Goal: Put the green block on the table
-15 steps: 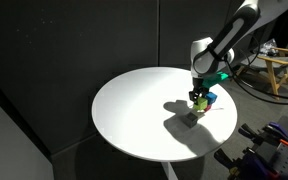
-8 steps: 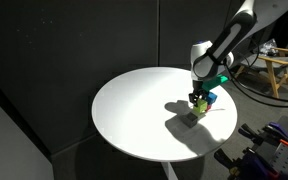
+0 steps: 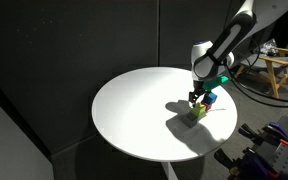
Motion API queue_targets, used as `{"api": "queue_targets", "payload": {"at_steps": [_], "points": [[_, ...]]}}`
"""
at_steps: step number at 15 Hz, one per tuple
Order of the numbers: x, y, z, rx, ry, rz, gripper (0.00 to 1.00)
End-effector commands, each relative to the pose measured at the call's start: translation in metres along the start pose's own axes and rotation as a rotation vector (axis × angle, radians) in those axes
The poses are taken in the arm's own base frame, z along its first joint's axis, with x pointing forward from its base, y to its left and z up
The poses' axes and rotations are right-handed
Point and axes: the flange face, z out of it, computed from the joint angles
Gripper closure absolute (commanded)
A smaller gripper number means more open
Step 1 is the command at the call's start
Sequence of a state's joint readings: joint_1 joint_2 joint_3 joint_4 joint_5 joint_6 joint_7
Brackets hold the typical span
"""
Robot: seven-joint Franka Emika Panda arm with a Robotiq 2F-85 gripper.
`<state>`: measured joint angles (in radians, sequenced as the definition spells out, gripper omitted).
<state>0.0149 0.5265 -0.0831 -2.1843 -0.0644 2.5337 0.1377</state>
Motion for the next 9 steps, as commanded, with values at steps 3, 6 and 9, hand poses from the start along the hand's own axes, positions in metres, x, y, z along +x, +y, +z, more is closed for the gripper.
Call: {"api": "queue_targets", "payload": {"at_steps": [3,6,9], "points": [[0.0,0.005,-0.009,-0.026,-0.006,0.028,0.0],[-0.003,0.006,-0.014,-0.033,-0.017,0.03,0.0],[-0.006,0.001,-0.023,-0.036,-0.027,0.026,0.0]]}}
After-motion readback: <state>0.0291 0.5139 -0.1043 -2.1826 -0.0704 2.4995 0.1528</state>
